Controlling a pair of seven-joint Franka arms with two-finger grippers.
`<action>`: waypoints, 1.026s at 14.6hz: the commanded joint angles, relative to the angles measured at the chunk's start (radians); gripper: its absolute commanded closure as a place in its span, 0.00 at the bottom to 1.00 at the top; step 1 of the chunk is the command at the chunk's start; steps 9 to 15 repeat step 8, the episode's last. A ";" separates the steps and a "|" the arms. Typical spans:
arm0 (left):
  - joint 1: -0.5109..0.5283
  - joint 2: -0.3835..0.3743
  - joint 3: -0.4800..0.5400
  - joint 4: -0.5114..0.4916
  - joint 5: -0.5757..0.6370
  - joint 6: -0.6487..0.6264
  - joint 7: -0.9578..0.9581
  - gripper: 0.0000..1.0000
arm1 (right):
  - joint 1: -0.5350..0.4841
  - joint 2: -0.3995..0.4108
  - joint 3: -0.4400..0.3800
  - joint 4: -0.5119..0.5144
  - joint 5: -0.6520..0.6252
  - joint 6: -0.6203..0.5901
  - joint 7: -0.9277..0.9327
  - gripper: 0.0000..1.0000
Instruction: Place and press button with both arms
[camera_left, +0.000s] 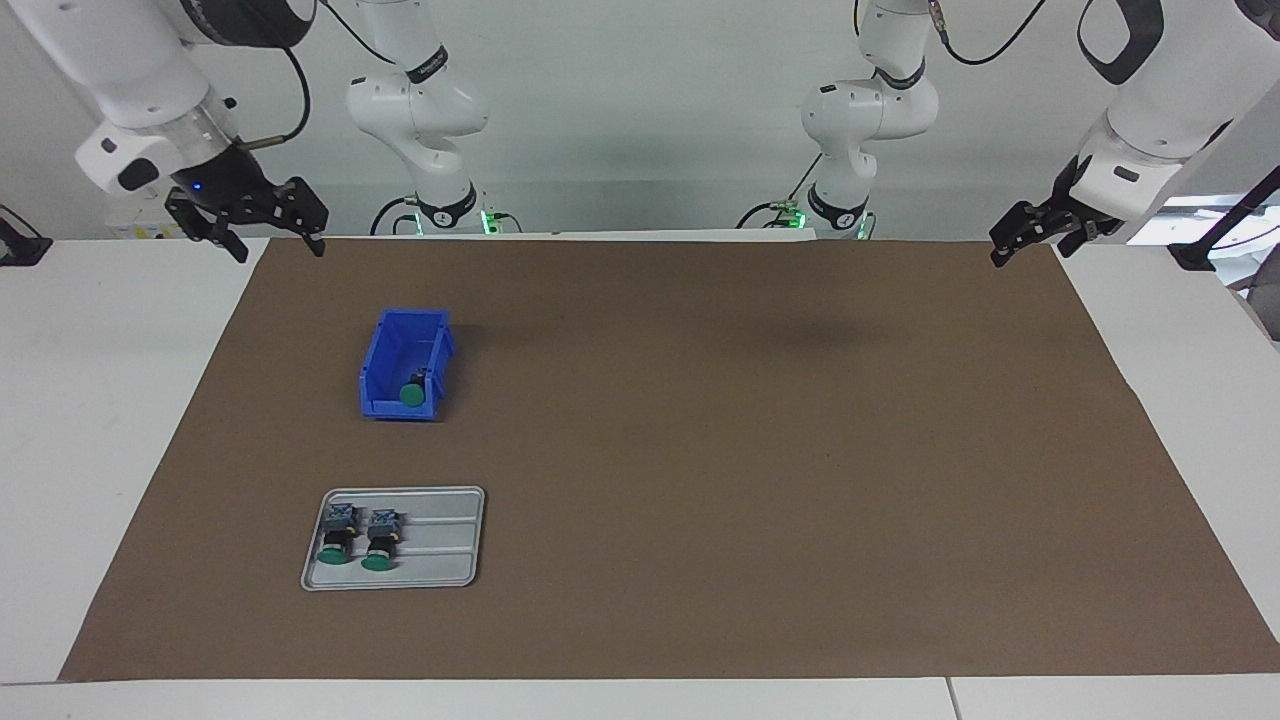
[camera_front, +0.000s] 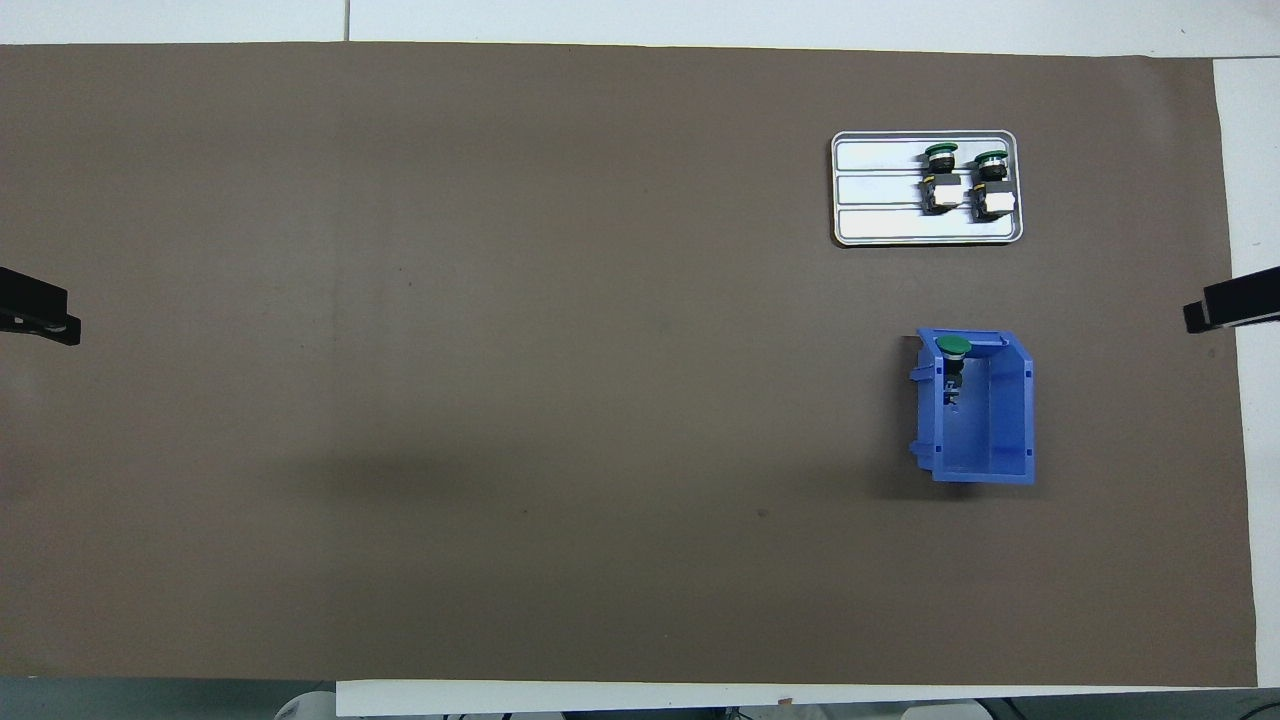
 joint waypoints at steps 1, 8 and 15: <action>-0.005 -0.015 0.005 -0.007 0.021 -0.001 0.001 0.00 | -0.022 0.090 0.007 0.135 -0.022 -0.057 0.013 0.01; -0.005 -0.015 0.005 -0.007 0.021 -0.001 0.001 0.00 | -0.006 0.094 0.011 0.129 -0.052 -0.060 0.015 0.01; -0.005 -0.015 0.005 -0.007 0.021 -0.001 0.001 0.00 | -0.006 0.094 0.011 0.129 -0.052 -0.060 0.015 0.01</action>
